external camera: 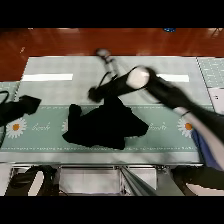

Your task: Fold the shirts.

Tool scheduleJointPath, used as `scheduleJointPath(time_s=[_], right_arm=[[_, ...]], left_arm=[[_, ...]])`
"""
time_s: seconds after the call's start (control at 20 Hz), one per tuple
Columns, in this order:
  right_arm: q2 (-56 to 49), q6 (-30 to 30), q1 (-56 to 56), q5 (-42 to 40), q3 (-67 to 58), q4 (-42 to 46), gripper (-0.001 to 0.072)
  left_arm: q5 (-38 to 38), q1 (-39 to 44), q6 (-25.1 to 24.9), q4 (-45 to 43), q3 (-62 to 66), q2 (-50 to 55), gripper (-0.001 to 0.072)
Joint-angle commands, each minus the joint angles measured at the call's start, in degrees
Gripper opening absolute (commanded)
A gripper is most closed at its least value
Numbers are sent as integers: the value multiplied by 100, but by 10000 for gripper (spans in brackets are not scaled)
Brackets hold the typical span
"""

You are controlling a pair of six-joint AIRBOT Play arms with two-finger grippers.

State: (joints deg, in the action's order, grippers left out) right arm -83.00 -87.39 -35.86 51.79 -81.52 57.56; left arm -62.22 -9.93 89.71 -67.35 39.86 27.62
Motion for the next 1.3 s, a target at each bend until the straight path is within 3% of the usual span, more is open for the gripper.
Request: scheduleJointPath(time_s=[0.0,0.2,0.35,0.45,0.55,0.9,0.95,1.0,1.05,1.25], right_arm=[[918,-516,1519,848,236,1126,404],[2374,-476,3674,962,2186,1049,404],[3272,101,4887,981,3943,365,404],[3659,352,5418,968,4835,-146,403],[3858,680,5659,973,5438,-603,403],[3882,883,5633,1285,5963,-938,403],[3882,890,5633,1392,5963,-942,403],[3882,927,5633,1523,5967,-933,403],[3882,935,5633,1615,6006,-946,403],[3882,920,4924,1436,6411,-1408,403]], left_arm=[[-1069,-4,-227,107,-387,70,507],[-1062,-101,-310,651,-1480,533,507],[-1493,-605,-1241,1067,-1617,940,507],[-1279,-817,-1443,1377,-1635,1198,507],[-1226,-837,-2022,2006,-1753,1825,507],[-544,-341,-3661,3620,-1832,4295,507],[-511,-162,-3770,3670,-1790,4492,469],[-509,-2,-3834,3670,-1720,4649,205],[-518,79,-3912,3676,-1661,4710,27],[-796,98,-3958,3670,-1377,4693,21]])
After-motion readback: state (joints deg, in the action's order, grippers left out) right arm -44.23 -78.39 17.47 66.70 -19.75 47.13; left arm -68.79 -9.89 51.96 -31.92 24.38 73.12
